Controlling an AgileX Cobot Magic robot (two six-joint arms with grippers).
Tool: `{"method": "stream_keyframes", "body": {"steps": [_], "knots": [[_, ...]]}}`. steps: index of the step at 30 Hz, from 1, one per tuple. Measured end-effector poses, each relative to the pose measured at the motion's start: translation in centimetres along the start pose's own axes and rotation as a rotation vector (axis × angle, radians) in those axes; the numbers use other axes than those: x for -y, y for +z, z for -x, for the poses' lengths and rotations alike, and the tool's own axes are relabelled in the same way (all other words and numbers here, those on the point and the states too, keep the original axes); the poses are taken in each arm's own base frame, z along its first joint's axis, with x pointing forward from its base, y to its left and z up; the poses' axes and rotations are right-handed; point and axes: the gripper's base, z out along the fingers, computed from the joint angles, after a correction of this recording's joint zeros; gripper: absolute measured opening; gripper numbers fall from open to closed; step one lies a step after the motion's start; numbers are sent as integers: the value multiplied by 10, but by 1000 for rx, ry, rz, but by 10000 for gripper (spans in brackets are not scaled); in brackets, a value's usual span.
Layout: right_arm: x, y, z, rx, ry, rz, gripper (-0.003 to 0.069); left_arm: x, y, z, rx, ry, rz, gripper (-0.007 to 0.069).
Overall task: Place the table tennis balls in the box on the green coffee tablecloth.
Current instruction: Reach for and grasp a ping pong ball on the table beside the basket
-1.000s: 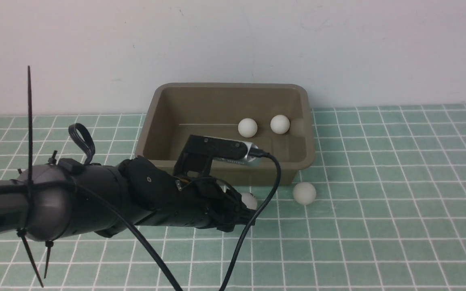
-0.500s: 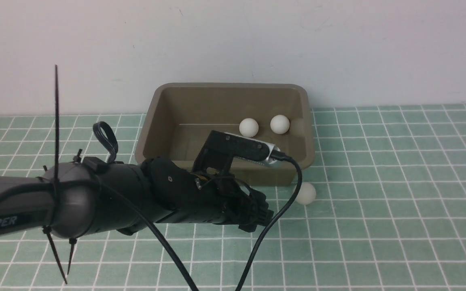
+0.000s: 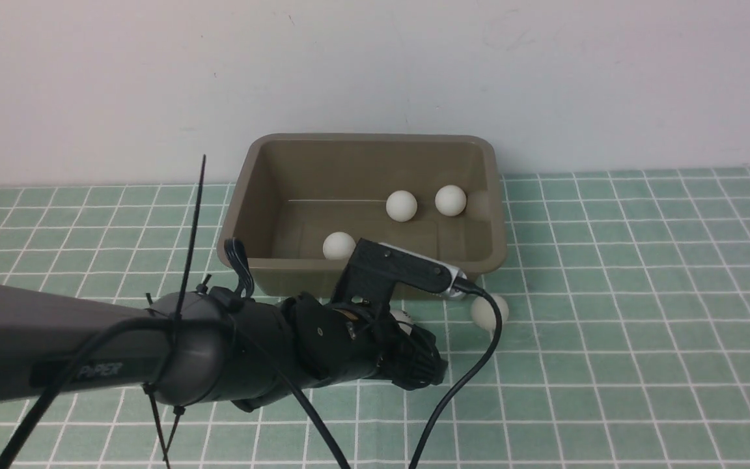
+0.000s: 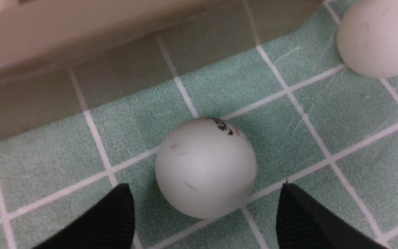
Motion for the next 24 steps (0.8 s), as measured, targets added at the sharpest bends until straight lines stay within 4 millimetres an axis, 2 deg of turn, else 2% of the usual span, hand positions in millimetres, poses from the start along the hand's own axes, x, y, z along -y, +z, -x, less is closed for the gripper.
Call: {"method": "stream_keyframes", "body": {"steps": [3, 5, 7, 9, 14, 20, 24], "knots": [[1, 0, 1, 13, -13, -6, 388, 0, 0, -1, -4, 0, -2, 431], [1, 0, 2, 21, -23, -10, 388, 1, 0, -1, -10, 0, -7, 349], [1, 0, 2, 26, -27, -13, 388, 2, 0, -3, -28, 0, -22, 162], [1, 0, 2, 26, -27, -13, 388, 2, 0, -3, -31, 1, -24, 44], [1, 0, 2, 27, -27, -13, 388, 5, -2, -4, -56, 3, -57, -4], [1, 0, 2, 27, -26, -13, 388, 12, -27, 13, -28, 0, -131, -4], [1, 0, 2, 27, -26, -13, 388, 14, -36, 18, -17, -1, -153, -3]]}}
